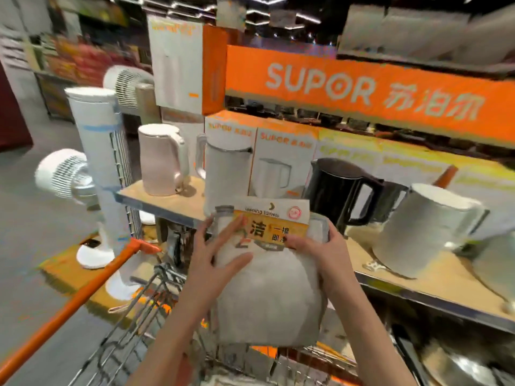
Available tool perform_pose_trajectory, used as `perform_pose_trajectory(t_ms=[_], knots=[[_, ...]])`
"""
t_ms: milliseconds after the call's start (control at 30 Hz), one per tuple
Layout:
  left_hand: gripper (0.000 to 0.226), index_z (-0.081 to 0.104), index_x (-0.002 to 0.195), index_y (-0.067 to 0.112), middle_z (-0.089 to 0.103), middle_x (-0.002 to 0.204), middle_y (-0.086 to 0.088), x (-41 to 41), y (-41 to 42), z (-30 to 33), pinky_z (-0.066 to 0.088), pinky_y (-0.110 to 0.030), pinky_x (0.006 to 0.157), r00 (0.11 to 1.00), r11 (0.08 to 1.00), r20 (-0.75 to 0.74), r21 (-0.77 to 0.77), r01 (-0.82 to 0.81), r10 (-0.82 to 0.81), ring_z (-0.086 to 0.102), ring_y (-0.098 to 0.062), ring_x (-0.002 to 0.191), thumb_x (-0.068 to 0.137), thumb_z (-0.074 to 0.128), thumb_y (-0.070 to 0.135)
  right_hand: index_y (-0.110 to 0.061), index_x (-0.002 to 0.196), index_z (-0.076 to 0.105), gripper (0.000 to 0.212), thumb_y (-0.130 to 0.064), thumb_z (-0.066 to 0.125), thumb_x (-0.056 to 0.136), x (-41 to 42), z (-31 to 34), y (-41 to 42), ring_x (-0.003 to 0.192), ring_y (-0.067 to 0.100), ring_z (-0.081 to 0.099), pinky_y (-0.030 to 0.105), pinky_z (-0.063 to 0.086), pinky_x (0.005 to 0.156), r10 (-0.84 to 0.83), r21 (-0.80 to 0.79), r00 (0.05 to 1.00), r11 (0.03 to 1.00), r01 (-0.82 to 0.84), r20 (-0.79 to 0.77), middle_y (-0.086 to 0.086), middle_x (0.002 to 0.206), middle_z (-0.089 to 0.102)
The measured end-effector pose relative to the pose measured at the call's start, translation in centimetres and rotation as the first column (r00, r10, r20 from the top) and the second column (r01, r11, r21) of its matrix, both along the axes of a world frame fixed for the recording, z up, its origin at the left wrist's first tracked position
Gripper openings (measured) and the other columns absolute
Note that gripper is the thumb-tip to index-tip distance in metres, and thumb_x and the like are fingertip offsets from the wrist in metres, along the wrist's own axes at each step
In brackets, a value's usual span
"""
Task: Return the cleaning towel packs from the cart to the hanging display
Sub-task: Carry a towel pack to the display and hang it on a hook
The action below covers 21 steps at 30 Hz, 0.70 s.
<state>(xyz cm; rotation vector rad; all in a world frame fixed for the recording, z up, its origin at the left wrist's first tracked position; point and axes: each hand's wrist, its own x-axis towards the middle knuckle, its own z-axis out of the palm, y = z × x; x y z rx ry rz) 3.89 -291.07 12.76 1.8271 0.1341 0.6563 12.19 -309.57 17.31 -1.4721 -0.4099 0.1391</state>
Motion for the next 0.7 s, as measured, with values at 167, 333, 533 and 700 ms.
perform_pose_trajectory(t_ms=[167,333,533,700], knots=[[0.060,0.048,0.113,0.071,0.020,0.136,0.037,-1.5,1.6,2.9,0.039,0.003,0.078,0.971,0.970,0.053,-0.059,0.236,-0.233,0.028,0.033,0.112,0.063,0.078,0.055,-0.028,0.102,0.062,0.052,-0.016,0.086,0.058,-3.2,3.8,-0.3,0.085,0.022,0.072,0.028,0.058,0.062,-0.064,0.041,0.997,0.997,0.066,-0.032,0.002,0.095,0.074],[0.072,0.044,0.123,0.066,0.046,0.133,0.023,-2.2,3.6,4.1,0.051,-0.012,0.079,0.847,0.836,0.065,-0.137,0.532,-0.528,0.052,0.013,0.109,0.059,0.074,0.055,-0.017,0.110,0.058,0.057,-0.019,0.085,0.060,-7.5,5.1,0.6,0.086,0.025,0.072,0.029,0.058,0.062,-0.229,0.065,0.968,0.970,0.236,-0.103,0.005,0.097,0.074],[0.062,0.054,0.118,0.060,0.059,0.123,0.020,-4.5,2.7,5.0,0.052,-0.015,0.076,0.704,0.682,0.151,-0.179,0.710,-0.694,0.060,0.002,0.106,0.061,0.074,0.048,-0.023,0.109,0.060,0.045,-0.019,0.080,0.069,-14.4,5.8,0.5,0.085,0.022,0.072,0.027,0.057,0.060,-0.478,0.052,0.876,0.875,0.482,-0.064,0.002,0.096,0.074],[0.055,0.061,0.111,0.056,0.062,0.119,0.018,-8.4,-1.1,6.4,0.056,-0.023,0.077,0.555,0.513,0.214,-0.223,0.829,-0.804,0.064,-0.007,0.103,0.063,0.078,0.037,-0.027,0.112,0.058,0.060,-0.027,0.084,0.058,-22.4,7.3,-1.9,0.085,0.020,0.072,0.027,0.057,0.060,-0.698,0.042,0.716,0.716,0.697,0.007,0.002,0.098,0.073]])
